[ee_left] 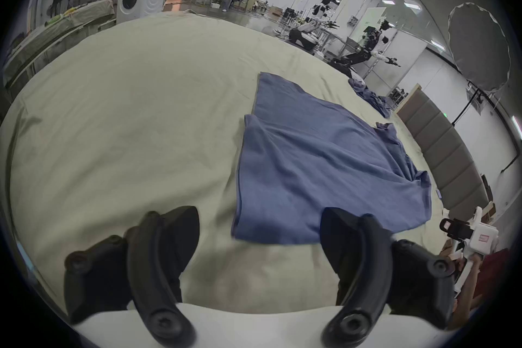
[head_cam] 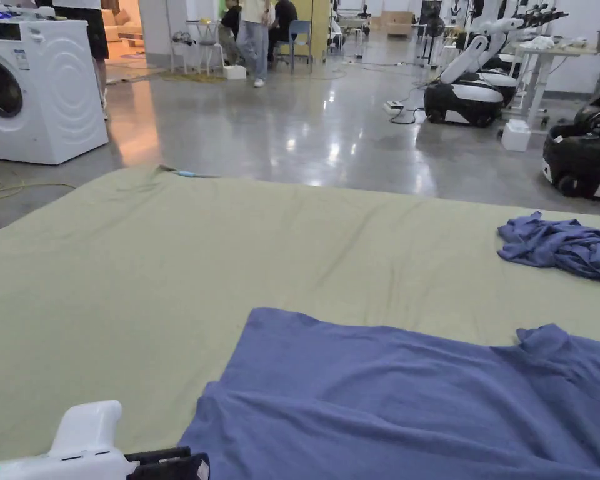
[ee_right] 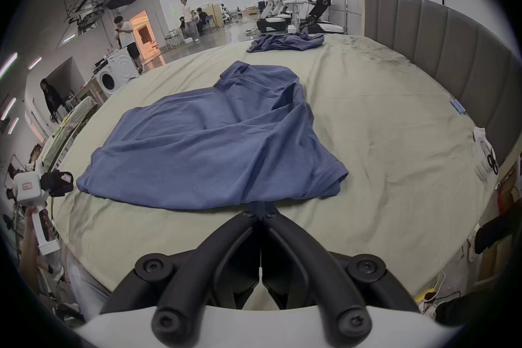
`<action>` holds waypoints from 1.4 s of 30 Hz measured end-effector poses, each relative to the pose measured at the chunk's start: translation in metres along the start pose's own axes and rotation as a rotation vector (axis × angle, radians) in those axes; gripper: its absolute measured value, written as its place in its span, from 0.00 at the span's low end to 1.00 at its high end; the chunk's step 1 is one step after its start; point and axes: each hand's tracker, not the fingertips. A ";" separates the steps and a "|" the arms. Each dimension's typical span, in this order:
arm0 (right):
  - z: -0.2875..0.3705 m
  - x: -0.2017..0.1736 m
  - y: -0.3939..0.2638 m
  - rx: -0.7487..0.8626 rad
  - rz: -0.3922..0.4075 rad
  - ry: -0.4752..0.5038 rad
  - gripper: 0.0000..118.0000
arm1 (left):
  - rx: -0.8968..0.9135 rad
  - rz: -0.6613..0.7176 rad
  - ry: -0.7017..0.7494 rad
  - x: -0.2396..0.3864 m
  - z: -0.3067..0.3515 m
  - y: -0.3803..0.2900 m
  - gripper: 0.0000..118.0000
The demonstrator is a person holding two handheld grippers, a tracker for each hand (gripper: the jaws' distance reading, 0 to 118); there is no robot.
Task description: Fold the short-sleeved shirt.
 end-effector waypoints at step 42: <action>0.023 0.036 -0.026 -0.175 -0.054 -0.091 0.13 | -0.119 0.048 -0.018 0.009 0.092 -0.061 0.13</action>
